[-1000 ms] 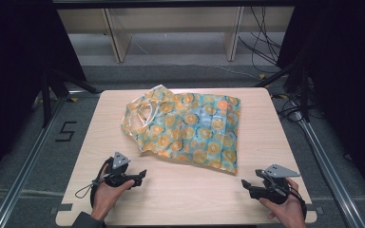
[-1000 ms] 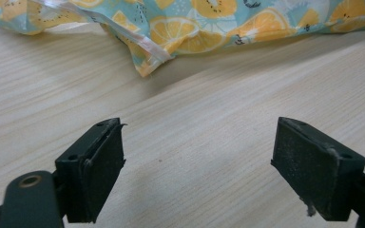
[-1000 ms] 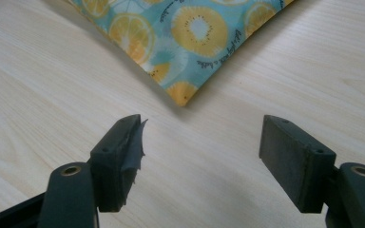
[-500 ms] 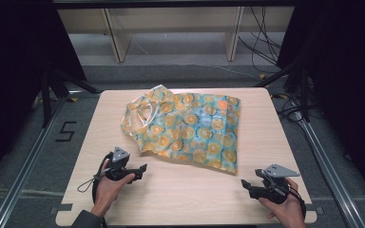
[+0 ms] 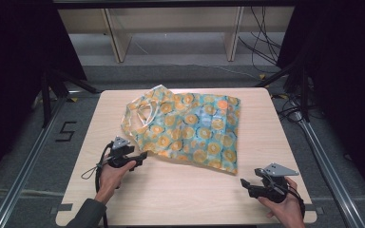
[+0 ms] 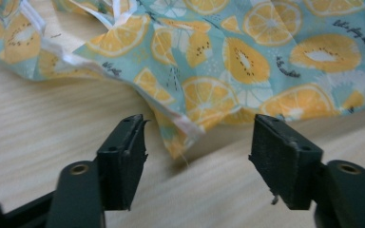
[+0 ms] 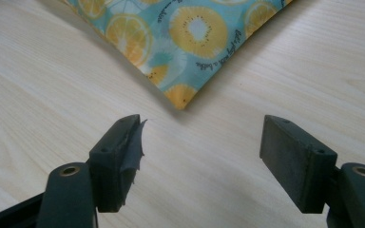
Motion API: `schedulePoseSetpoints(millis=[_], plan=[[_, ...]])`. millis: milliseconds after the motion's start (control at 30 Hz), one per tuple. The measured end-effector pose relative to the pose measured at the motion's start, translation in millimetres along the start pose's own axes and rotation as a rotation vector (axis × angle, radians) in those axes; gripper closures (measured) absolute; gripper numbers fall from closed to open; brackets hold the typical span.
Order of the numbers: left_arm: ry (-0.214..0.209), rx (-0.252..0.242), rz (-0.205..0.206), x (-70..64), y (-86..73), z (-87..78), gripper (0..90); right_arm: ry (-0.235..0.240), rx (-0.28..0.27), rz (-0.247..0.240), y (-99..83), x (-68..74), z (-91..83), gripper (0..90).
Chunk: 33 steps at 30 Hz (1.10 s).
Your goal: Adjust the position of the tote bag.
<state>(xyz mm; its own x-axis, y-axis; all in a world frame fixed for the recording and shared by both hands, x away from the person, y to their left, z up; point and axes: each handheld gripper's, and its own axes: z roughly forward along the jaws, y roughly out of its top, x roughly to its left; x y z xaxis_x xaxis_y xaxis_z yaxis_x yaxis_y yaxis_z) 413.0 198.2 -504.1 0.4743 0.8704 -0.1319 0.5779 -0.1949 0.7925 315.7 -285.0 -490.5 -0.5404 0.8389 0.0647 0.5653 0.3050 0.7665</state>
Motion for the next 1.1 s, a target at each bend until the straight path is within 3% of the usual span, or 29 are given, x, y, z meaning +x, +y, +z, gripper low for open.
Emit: schedulePoseSetpoints(millis=[100,133,167,233,267,300,367,467,500,533,567,600,633,667,867,967,1000,1033,1067,1100], plan=[[-0.015,0.008,-0.01,2.7,0.9,6.7,43.6,-0.001,0.002,-0.005,1.8,0.9,2.0,31.5],[-0.024,-0.011,-0.045,2.5,0.6,12.2,44.8,-0.011,0.003,-0.018,2.8,1.3,1.8,31.5],[-0.04,0.011,-0.033,5.7,1.0,13.4,46.6,0.002,0.003,-0.013,3.7,3.0,4.2,31.4],[-0.056,-0.003,-0.042,6.6,2.1,16.4,57.6,0.009,0.021,-0.015,5.0,5.0,6.5,30.6],[-0.057,-0.026,-0.066,5.5,2.3,18.3,62.2,0.003,0.027,-0.023,6.4,5.7,10.3,30.3],[-0.065,-0.013,-0.031,8.3,3.6,17.4,62.2,0.003,0.027,-0.023,6.4,5.7,10.3,30.3],[-0.064,-0.036,-0.025,8.5,5.6,19.3,74.2,-0.007,0.034,-0.033,9.1,6.6,15.0,29.6],[-0.07,-0.026,-0.001,6.3,5.4,21.1,82.2,-0.01,0.064,0.009,18.0,11.5,26.5,29.6],[-0.068,-0.022,0.0,4.5,5.4,20.5,82.2,-0.01,0.064,0.009,18.0,11.5,26.5,29.6],[-0.071,-0.034,0.003,2.0,5.8,20.5,83.6,-0.015,0.048,-0.04,21.3,8.3,31.5,29.8],[-0.068,-0.035,0.021,1.1,6.3,19.4,84.3,-0.029,0.047,-0.056,23.9,8.0,36.1,31.0],[-0.069,-0.038,0.029,-0.4,6.6,18.5,84.8,-0.017,0.094,-0.036,28.6,10.2,42.8,35.0],[-0.067,-0.035,0.04,-1.1,6.5,17.4,84.8,-0.017,0.094,-0.036,28.6,10.2,42.8,35.0],[-0.062,0.004,0.104,-0.8,6.0,13.1,84.7,-0.02,0.104,-0.049,31.7,9.5,48.8,38.0],[-0.071,-0.002,0.097,-3.5,0.4,5.7,84.9,-0.023,0.124,-0.069,38.1,7.5,60.6,42.8],[-0.074,0.015,0.138,-3.3,-1.5,0.0,85.1,-0.037,0.145,-0.079,40.7,4.4,66.7,47.3],[-0.075,0.01,0.133,-5.1,-2.8,-2.4,85.1,-0.032,0.149,-0.085,41.9,2.7,68.7,54.3],[-0.075,0.01,0.133,-5.1,-2.8,-2.4,85.2,-0.032,0.149,-0.085,41.9,2.7,68.7,54.3],[-0.077,0.007,0.134,-6.5,-3.4,-3.4,85.3,-0.026,0.15,-0.119,44.0,0.3,71.8,66.0],[-0.083,0.009,0.141,-7.8,-3.7,-4.1,85.3,-0.026,0.15,-0.119,44.0,0.3,71.8,66.0]])
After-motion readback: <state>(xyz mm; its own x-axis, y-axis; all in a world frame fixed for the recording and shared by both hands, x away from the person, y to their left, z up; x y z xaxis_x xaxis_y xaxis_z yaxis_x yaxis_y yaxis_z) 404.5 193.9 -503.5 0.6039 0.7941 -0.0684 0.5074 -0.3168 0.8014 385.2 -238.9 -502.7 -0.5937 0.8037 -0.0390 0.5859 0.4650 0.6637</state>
